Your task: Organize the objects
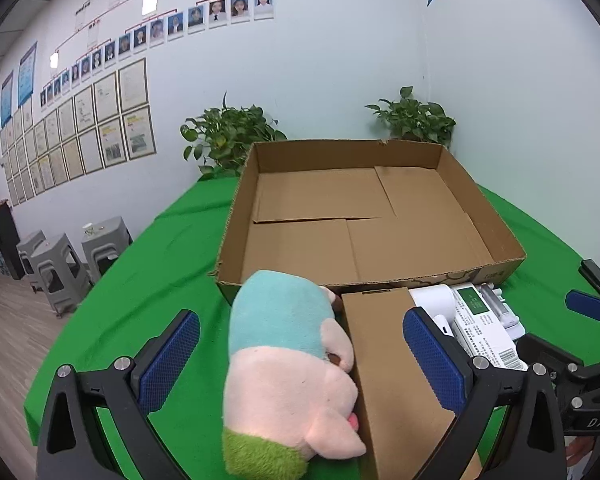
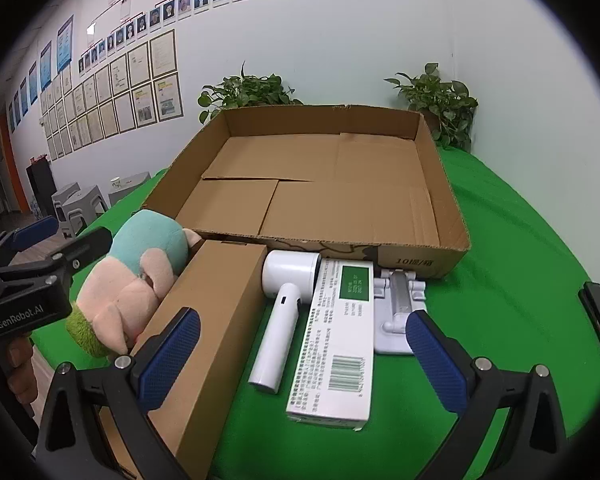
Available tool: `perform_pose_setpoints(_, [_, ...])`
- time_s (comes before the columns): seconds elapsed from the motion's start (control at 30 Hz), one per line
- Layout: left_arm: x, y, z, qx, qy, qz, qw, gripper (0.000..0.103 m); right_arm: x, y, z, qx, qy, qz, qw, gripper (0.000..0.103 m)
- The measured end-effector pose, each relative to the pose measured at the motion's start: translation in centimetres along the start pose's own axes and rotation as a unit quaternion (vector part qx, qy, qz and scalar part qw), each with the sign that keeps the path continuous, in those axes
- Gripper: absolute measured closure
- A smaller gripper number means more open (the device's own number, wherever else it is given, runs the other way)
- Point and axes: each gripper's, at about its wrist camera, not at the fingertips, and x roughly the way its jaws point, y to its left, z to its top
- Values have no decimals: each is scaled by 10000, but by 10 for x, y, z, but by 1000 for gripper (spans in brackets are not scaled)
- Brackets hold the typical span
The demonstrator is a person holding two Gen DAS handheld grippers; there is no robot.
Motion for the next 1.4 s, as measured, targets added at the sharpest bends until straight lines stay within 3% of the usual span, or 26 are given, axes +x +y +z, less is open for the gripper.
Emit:
perform_pose_setpoints(0.6, [30,6,-3,-79,431,-262,9987,0,29,-5,-2,160,322,533,9979,1])
perform_pose_setpoints(1.4, [26,17,-11,-238,464,-337,9981,0,32,8,-2,45,311,549,9980,1])
